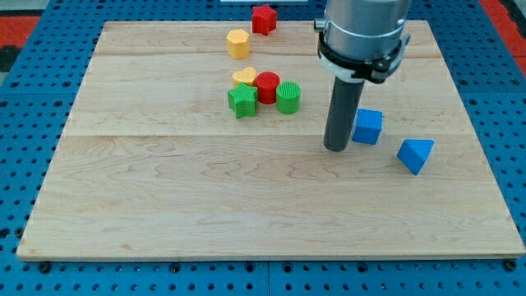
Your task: Drag the blue cube into the green circle
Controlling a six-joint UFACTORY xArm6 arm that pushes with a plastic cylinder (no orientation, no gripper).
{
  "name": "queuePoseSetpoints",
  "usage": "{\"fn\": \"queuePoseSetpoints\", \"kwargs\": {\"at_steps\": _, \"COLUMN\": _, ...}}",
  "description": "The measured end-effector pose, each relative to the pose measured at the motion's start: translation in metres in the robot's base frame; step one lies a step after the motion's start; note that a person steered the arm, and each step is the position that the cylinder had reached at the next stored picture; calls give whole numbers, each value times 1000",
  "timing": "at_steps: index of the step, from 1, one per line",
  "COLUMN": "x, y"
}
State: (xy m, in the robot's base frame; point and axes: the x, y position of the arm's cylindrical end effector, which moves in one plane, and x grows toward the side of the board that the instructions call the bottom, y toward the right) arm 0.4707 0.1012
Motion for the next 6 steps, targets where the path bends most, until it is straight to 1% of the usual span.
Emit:
{"fn": "queuePoseSetpoints", "kwargs": {"at_steps": 1, "x": -16, "y": 48}}
{"fn": "queuePoseSetpoints", "kwargs": {"at_steps": 2, "x": -65, "y": 65}}
{"fn": "queuePoseSetpoints", "kwargs": {"at_steps": 3, "x": -73, "y": 97}}
{"fn": "queuePoseSetpoints", "kwargs": {"at_steps": 4, "x": -103, "y": 94}}
{"fn": "queuePoseSetpoints", "kwargs": {"at_steps": 5, "x": -118, "y": 15}}
{"fn": "queuePoseSetpoints", "kwargs": {"at_steps": 6, "x": -116, "y": -23}}
